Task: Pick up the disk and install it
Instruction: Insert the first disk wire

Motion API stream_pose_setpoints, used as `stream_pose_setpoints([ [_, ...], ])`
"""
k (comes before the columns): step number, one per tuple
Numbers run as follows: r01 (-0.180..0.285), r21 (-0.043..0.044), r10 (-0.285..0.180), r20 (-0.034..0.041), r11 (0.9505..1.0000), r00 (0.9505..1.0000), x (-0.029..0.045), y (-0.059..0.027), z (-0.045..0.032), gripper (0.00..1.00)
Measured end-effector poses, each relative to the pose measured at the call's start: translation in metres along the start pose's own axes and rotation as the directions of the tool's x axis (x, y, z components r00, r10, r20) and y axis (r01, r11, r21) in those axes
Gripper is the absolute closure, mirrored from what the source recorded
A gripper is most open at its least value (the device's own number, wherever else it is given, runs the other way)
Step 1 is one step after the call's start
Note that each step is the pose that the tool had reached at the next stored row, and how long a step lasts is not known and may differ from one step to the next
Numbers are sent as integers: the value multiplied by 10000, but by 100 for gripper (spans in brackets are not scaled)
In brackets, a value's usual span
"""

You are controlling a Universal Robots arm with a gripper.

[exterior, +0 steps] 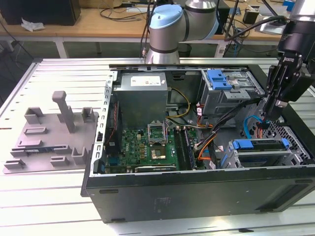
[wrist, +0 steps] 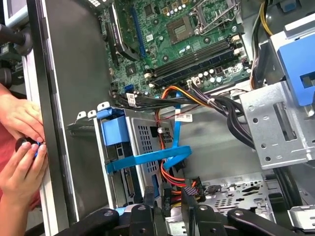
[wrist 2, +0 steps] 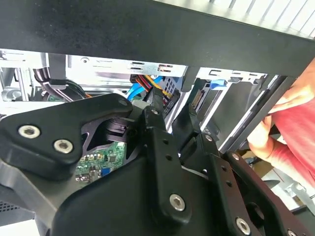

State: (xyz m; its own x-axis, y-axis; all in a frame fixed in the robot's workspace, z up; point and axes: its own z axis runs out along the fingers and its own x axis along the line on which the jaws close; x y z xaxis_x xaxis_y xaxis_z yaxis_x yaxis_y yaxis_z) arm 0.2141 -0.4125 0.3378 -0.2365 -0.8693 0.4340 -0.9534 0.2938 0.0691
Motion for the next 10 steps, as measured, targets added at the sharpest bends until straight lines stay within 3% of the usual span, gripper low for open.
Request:
stream_pose_setpoints([
  [3,302,146,-301,-28,9994,9995,3,17,6,65],
  [10,299,158,-299,-26,9994,9995,-1,27,22,65],
])
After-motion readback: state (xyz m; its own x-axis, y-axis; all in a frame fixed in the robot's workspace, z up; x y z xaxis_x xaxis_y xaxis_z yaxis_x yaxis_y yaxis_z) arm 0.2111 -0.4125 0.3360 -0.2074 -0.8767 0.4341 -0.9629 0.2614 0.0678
